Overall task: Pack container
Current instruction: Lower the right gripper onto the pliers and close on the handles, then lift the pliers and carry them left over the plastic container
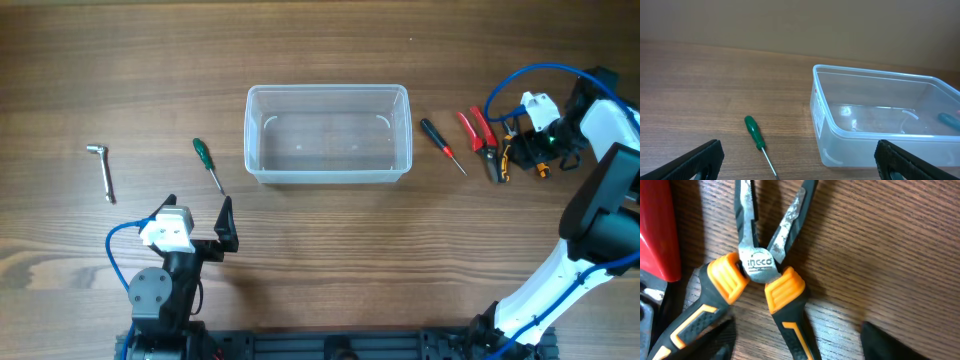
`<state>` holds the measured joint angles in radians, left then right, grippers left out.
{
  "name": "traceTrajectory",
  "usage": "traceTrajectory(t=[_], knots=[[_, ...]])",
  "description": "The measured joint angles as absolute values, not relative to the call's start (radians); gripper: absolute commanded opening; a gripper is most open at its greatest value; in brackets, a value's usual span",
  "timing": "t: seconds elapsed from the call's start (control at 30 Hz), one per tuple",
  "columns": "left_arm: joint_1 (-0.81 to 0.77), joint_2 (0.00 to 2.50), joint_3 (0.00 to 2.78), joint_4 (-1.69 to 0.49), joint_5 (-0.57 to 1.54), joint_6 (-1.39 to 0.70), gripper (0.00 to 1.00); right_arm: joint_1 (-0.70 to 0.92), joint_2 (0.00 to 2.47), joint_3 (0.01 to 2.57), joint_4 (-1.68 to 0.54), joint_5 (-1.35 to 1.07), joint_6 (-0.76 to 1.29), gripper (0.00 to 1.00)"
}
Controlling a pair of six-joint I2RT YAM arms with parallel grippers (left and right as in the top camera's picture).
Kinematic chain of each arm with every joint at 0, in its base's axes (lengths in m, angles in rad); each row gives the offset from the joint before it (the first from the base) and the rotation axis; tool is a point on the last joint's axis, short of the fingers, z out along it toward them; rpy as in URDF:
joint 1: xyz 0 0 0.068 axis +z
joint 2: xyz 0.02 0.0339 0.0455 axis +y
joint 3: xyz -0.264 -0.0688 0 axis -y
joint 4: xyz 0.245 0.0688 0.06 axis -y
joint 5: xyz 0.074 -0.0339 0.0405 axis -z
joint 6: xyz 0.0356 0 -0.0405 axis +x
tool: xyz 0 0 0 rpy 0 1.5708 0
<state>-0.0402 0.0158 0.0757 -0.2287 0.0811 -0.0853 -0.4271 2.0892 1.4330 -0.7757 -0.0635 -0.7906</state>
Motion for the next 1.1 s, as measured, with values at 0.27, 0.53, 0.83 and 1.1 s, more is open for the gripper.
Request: traceTrajectory(t=[0.27,0.53,0.83,1.1], knots=[[-0.040,0.016,0.076,-0.229,0.081,-0.085,1.00,-0.427,2.090,1.433,-0.775,-0.064,-0.782,0.45],[-0.040,0.016,0.076,-0.229,0.081,-0.085,1.00,-0.427,2.091,1.433,-0.775,-0.068,-0.782,0.32],[-0.040,0.016,0.076,-0.229,0.081,-0.085,1.00,-0.427,2.091,1.433,-0.767,-0.067,-0.781,0.22],[-0.040,0.016,0.076,-0.229,0.081,-0.085,1.00,-0.427,2.091,1.433,-0.767,-0.068,-0.782,0.14]])
